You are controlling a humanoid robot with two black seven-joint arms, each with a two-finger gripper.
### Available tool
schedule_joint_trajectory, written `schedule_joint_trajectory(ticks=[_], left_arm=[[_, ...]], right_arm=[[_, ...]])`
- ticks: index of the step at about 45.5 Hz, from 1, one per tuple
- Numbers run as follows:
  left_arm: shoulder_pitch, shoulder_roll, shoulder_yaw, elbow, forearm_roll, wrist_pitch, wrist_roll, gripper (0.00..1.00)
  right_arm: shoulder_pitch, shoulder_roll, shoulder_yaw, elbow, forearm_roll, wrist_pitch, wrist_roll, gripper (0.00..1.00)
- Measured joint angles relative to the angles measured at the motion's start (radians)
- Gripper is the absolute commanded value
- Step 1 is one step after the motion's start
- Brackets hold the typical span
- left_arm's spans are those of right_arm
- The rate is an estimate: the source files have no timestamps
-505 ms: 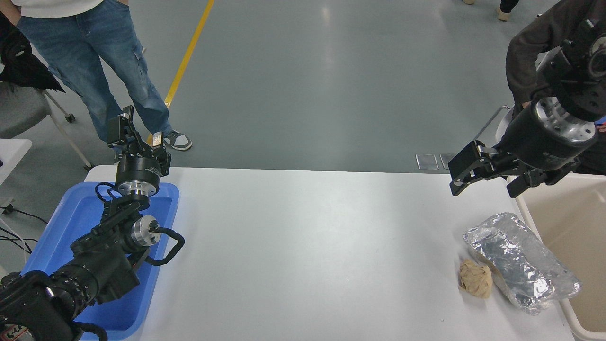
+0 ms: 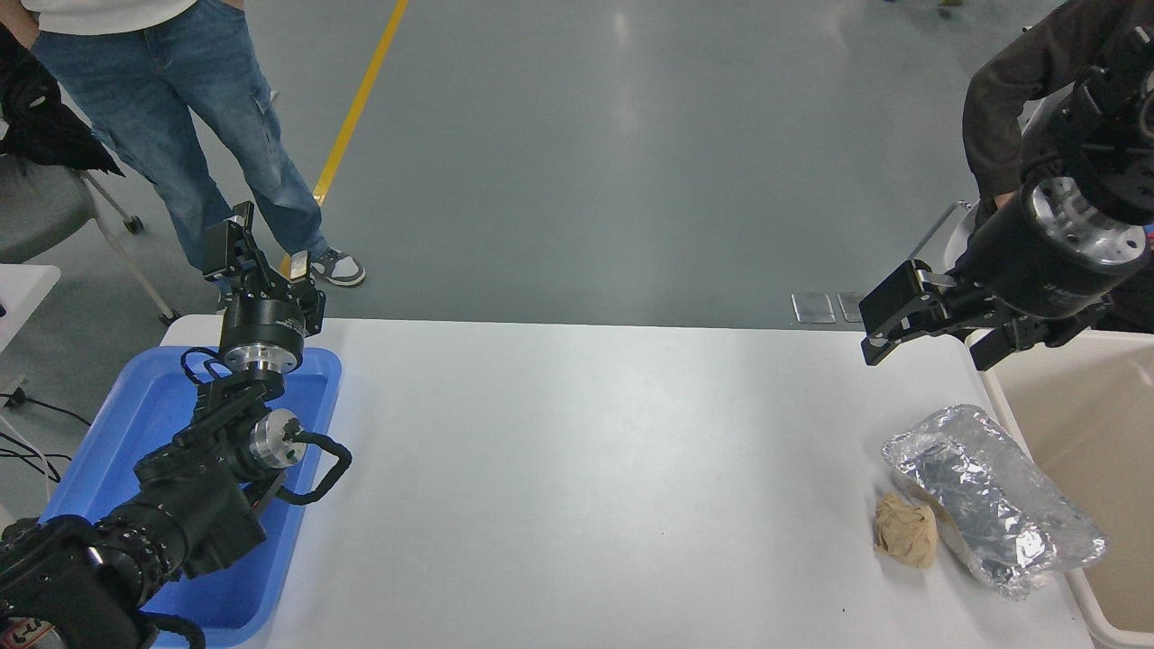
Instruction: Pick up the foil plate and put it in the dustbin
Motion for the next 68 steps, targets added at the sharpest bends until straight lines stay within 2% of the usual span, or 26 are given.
schedule_joint_trajectory(ticks=[12,22,26,33,43,53,60,68], left_arm=[[0.0,0.0,0.0,0.0,0.0,0.0,0.0,1.0],[0.0,0.0,-0.001,0.0,0.0,0.0,-0.001,1.0],[0.0,0.0,-0.001,0.0,0.0,0.0,-0.001,1.0],[-0.001,0.0,-0.001,0.0,-0.001,0.0,-0.001,1.0],[0.0,0.0,-0.001,0.0,-0.001,0.0,-0.001,1.0],[0.0,-0.001,0.001,0.0,-0.001,0.0,-0.001,1.0],[0.0,-0.001,0.001,0.0,0.0,0.0,-0.002,1.0],[0.0,-0.001,0.001,0.0,0.0,0.0,-0.002,1.0]], right_arm=[[-0.028,-0.02,0.0,-0.004,-0.028,0.0,0.0,1.0],[-0.078,-0.103,0.003,-0.01,-0.118,0.0,0.001,1.0],[-0.115,-0.156,0.009,-0.018,-0.188,-0.01,0.004,1.0],[-0.252,-0.262,0.055,-0.073,-0.385,-0.104,0.009,1.0],[-0.526,-0.344,0.218,-0.2,-0.593,-0.262,0.017,1.0],[-0.813,-0.355,0.385,-0.368,-0.767,-0.413,0.025,1.0],[-1.015,-0.312,0.498,-0.506,-0.876,-0.494,0.029,1.0],[-1.174,-0.26,0.593,-0.634,-0.937,-0.553,0.029,1.0]])
